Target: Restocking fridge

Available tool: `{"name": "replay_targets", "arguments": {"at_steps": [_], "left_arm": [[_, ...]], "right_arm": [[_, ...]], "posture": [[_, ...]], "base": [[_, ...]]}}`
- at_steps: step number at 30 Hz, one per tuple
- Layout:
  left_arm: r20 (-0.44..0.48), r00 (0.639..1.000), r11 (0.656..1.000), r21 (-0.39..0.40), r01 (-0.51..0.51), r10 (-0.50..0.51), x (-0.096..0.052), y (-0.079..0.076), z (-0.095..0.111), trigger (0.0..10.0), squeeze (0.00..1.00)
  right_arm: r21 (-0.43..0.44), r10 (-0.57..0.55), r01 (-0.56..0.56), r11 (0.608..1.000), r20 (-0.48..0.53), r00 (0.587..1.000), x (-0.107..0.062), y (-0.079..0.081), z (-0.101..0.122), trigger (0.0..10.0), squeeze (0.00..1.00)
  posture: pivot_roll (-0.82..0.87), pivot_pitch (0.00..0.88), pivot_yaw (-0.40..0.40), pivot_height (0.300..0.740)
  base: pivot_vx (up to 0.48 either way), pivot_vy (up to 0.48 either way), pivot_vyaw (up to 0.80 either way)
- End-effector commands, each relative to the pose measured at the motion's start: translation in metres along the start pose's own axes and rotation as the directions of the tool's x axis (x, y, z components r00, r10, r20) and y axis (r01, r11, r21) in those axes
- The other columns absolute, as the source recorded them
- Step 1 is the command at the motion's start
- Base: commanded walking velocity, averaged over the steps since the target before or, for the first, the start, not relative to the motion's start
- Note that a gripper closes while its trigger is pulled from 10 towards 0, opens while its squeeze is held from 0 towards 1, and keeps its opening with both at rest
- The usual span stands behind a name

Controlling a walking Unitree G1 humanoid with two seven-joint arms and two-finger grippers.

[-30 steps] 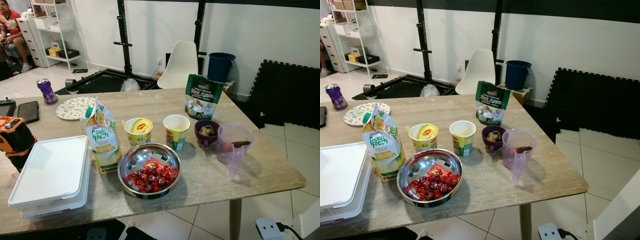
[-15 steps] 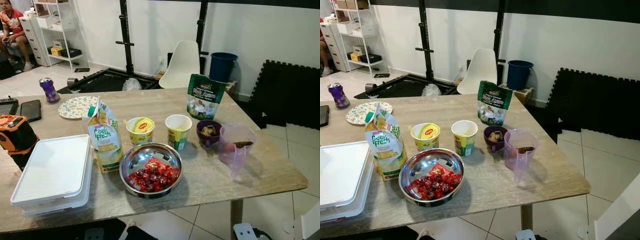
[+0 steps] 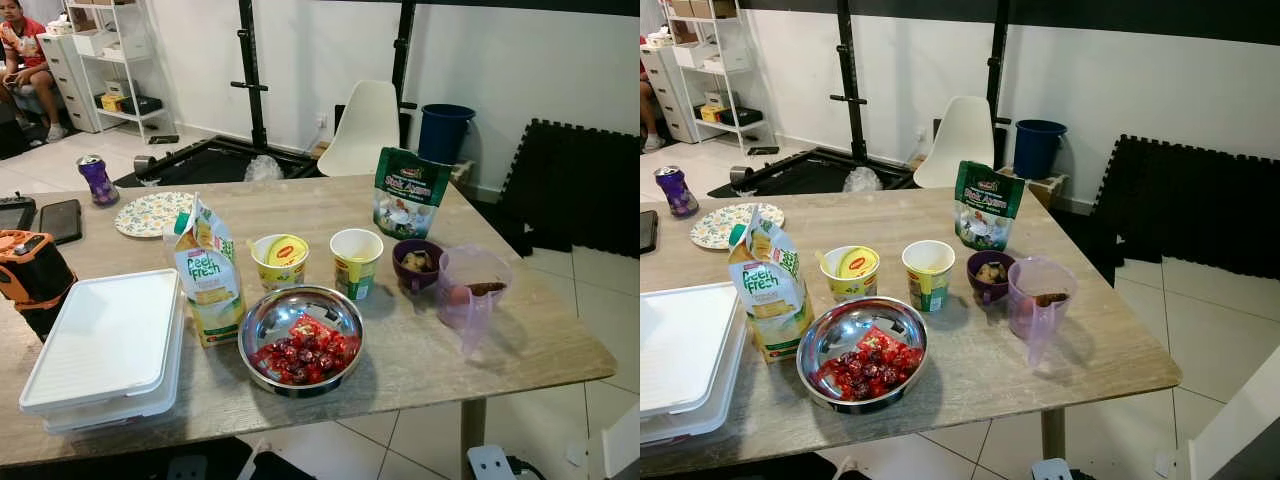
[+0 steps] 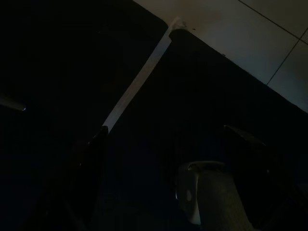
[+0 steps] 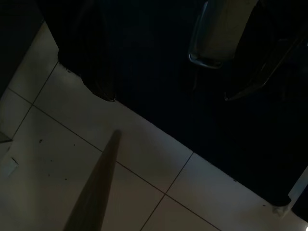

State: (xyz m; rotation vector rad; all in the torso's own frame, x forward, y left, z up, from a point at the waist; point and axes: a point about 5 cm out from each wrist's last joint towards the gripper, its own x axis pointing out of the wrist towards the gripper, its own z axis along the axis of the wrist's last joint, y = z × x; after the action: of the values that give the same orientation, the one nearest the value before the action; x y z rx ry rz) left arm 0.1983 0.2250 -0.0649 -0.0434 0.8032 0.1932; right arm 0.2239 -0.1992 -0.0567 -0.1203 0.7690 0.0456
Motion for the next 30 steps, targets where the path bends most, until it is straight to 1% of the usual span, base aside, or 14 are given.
{"name": "replay_targets", "arguments": {"at_steps": [1,4,5,20,30], "left_arm": [[-0.021,1.0,1.0,-0.02,0.003,-0.004,-0.0007,-0.0019,-0.005,10.0,0.0],[-0.022,1.0,0.999,-0.033,0.002,-0.003,-0.0007,-0.0018,-0.0052,10.0,0.0],[-0.021,1.0,1.0,-0.031,0.003,-0.003,-0.0005,-0.0016,-0.0047,10.0,0.0],[-0.019,1.0,1.0,-0.014,0.015,-0.015,0.0008,-0.0013,-0.001,10.0,0.0],[-0.011,1.0,1.0,-0.005,0.025,-0.025,0.001,-0.0035,0.0005,10.0,0.0]], "right_arm": [[0.005,-0.009,0.009,1.0,-0.018,1.0,-0.0019,-0.0009,-0.0069,10.0,0.0],[0.006,-0.01,0.01,1.0,-0.018,1.0,-0.002,-0.0009,-0.0073,10.0,0.0],[0.008,-0.012,0.012,1.0,-0.017,1.0,-0.0019,-0.0009,-0.0071,10.0,0.0],[0.012,-0.028,0.028,1.0,-0.022,0.999,-0.0032,-0.0061,-0.0094,10.0,0.0],[0.002,-0.022,0.022,1.0,-0.014,1.0,-0.0027,-0.0047,-0.0075,10.0,0.0]], "posture": [[0.02,0.126,-0.015,0.74],[0.02,0.126,-0.015,0.74],[0.01,0.127,-0.001,0.74],[0.0,0.113,0.004,0.74],[0.01,0.107,-0.001,0.74]], "base": [[0.0,0.0,0.0],[0.0,0.0,0.0],[0.0,0.0,0.0],[0.0,0.0,0.0],[0.0,0.0,0.0]]}}
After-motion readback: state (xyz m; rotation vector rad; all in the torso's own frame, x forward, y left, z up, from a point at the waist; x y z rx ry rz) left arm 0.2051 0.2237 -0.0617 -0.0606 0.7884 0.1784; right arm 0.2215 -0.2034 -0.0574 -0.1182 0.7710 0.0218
